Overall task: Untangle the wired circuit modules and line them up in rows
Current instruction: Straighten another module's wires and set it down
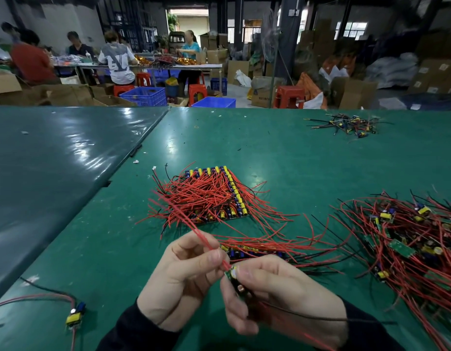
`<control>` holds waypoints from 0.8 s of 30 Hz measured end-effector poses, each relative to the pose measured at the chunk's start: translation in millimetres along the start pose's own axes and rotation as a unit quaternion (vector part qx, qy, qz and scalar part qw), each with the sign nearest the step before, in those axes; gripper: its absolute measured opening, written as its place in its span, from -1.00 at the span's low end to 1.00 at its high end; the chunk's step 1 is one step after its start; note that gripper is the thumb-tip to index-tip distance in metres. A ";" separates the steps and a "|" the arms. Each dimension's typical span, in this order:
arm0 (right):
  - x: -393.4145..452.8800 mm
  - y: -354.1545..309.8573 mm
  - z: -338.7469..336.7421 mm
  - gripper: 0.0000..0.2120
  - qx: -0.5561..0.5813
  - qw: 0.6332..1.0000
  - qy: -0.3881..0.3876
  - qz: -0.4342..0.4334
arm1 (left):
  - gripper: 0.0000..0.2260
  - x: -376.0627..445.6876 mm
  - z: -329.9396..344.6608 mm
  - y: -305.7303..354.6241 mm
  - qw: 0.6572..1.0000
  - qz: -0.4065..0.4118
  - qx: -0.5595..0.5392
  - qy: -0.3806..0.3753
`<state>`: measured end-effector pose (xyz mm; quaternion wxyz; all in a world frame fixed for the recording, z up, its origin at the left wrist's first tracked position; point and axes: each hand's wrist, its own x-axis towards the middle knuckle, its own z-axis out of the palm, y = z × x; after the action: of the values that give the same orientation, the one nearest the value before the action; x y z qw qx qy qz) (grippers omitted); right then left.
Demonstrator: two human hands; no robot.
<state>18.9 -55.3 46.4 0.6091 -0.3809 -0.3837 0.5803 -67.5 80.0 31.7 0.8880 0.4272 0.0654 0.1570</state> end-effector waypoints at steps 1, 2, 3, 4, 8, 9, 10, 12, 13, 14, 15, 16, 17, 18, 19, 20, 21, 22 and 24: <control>1.2 0.0 -1.7 -0.73 -0.028 0.999 0.027 -0.009 | -0.56 1.0 0.9 0.1 0.999 0.006 0.024 0.031; 2.1 0.8 -3.3 -0.74 -0.058 0.996 0.058 -0.017 | -0.56 2.1 1.5 0.2 0.997 0.018 0.047 0.058; 3.4 2.3 -4.2 -0.76 -0.099 0.991 0.093 -0.022 | -0.60 3.0 1.9 -0.1 0.994 0.034 0.070 0.082; 4.2 4.6 -5.1 -0.78 -0.153 0.979 0.132 -0.023 | -0.68 4.0 2.7 -1.0 0.988 0.052 0.096 0.105; 4.2 14.0 -7.0 -0.71 -0.340 0.917 0.208 -0.009 | -0.85 7.6 2.5 -7.4 0.964 0.094 0.191 0.161; 4.1 14.2 -7.1 -0.71 -0.338 0.917 0.211 0.002 | -0.84 8.6 1.0 -8.0 0.964 0.080 0.198 0.159; 3.4 13.3 -7.2 -0.72 -0.313 0.925 0.215 0.016 | -0.83 9.0 -0.6 -7.3 0.966 0.057 0.200 0.152; 1.9 10.4 -7.0 -0.77 -0.244 0.944 0.219 0.041 | -0.79 9.4 -3.9 -3.9 0.969 0.011 0.207 0.132; 1.0 9.6 -6.2 -0.78 -0.224 0.948 0.221 0.045 | -0.75 9.6 -5.5 -2.5 0.969 -0.003 0.215 0.123; -0.5 9.3 -5.4 -0.76 -0.210 0.951 0.221 0.044 | -0.72 9.4 -6.1 -1.6 0.968 -0.011 0.225 0.113; -1.7 9.8 -5.0 -0.72 -0.200 0.954 0.221 0.039 | -0.72 9.0 -6.3 -1.8 0.967 -0.016 0.235 0.100; -2.5 9.7 -5.0 -0.69 -0.195 0.955 0.219 0.037 | -0.72 8.2 -5.1 -1.8 0.966 -0.024 0.241 0.086; -3.8 9.7 -5.6 -0.68 -0.193 0.957 0.212 0.036 | -0.73 8.0 -4.1 -2.6 0.968 -0.037 0.236 0.071; -5.3 9.1 -6.7 -0.70 -0.190 0.960 0.202 0.041 | -0.76 7.4 -3.6 -2.9 0.973 -0.055 0.218 0.057; -7.0 8.4 -7.7 -0.76 -0.181 0.964 0.189 0.047 | -0.78 7.5 -3.4 -3.5 0.978 -0.076 0.192 0.043; -8.6 6.7 -7.8 -0.83 -0.163 0.970 0.174 0.051 | -0.77 6.9 -3.1 -3.4 0.981 -0.100 0.163 0.028; -9.7 5.1 -7.5 -0.85 -0.136 0.977 0.159 0.050 | -0.71 6.1 -3.6 -3.1 0.984 -0.121 0.133 0.016; -10.4 3.7 -6.5 -0.83 -0.103 0.983 0.143 0.049 | -0.62 5.2 -4.4 -2.6 0.985 -0.139 0.102 0.009; -9.8 2.3 -3.8 -0.80 -0.050 0.991 0.112 0.051 | -0.54 3.8 -6.1 -2.5 0.986 -0.156 0.055 0.004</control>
<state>21.1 -65.1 42.5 0.5978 -0.4931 -0.3214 0.5442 -64.9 84.3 26.0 0.8765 0.4595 0.1431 0.0143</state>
